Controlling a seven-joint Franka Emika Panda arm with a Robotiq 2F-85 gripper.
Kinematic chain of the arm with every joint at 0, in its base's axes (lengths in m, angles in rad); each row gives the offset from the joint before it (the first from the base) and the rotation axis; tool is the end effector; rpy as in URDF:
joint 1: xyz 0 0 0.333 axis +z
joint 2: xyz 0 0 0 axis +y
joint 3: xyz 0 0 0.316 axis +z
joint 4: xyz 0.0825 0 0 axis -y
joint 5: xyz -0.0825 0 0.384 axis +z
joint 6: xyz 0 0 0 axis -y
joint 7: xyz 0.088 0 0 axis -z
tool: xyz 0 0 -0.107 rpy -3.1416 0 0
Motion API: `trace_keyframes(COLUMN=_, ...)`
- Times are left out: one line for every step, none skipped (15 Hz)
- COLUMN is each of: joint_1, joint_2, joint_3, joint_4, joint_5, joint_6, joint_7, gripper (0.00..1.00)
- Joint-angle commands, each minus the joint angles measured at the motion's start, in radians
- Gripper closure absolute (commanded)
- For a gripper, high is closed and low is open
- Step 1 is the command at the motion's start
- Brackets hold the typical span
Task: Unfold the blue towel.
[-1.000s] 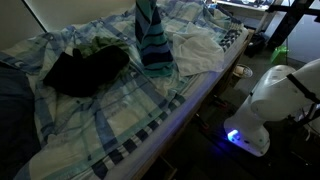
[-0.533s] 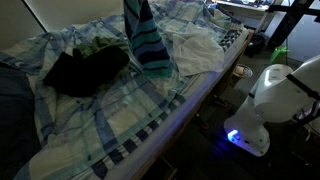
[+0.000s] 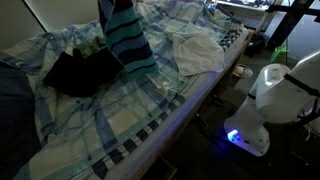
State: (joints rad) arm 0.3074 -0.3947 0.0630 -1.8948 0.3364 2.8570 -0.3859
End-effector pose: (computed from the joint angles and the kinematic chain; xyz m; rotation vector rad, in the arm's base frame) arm 0.4277 0.1573 0.8261 -2.1837 -0.5848 -1.8123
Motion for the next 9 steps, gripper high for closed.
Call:
trace_keyframes(joint_1=0.041, joint_2=0.052, joint_3=0.003, joint_4=0.086, joint_5=0.018, joint_6=0.036, joint_7=-0.021, gripper=0.99)
trace_keyframes(joint_1=0.056, joint_2=0.063, joint_3=-0.002, joint_4=0.101, joint_5=0.022, joint_6=0.038, joint_7=-0.028, gripper=0.99)
trace_keyframes(joint_1=0.069, joint_2=0.074, joint_3=-0.007, joint_4=0.116, joint_5=0.028, joint_6=0.038, joint_7=-0.034, gripper=0.99)
trace_keyframes(joint_1=0.083, joint_2=0.087, joint_3=-0.014, joint_4=0.129, joint_5=0.035, joint_6=0.036, joint_7=-0.042, gripper=0.99)
trace_keyframes(joint_1=0.095, joint_2=0.098, joint_3=-0.019, joint_4=0.142, joint_5=0.042, joint_6=0.032, joint_7=-0.046, gripper=0.99)
trace_keyframes(joint_1=0.108, joint_2=0.106, joint_3=-0.027, joint_4=0.147, joint_5=0.054, joint_6=0.03, joint_7=-0.049, gripper=0.99)
trace_keyframes(joint_1=0.117, joint_2=0.112, joint_3=-0.033, joint_4=0.152, joint_5=0.064, joint_6=0.03, joint_7=-0.048, gripper=0.99)
trace_keyframes(joint_1=0.131, joint_2=0.111, joint_3=-0.044, joint_4=0.148, joint_5=0.088, joint_6=0.024, joint_7=-0.049, gripper=0.99)
trace_keyframes(joint_1=0.136, joint_2=0.112, joint_3=-0.05, joint_4=0.142, joint_5=0.102, joint_6=0.027, joint_7=-0.045, gripper=0.99)
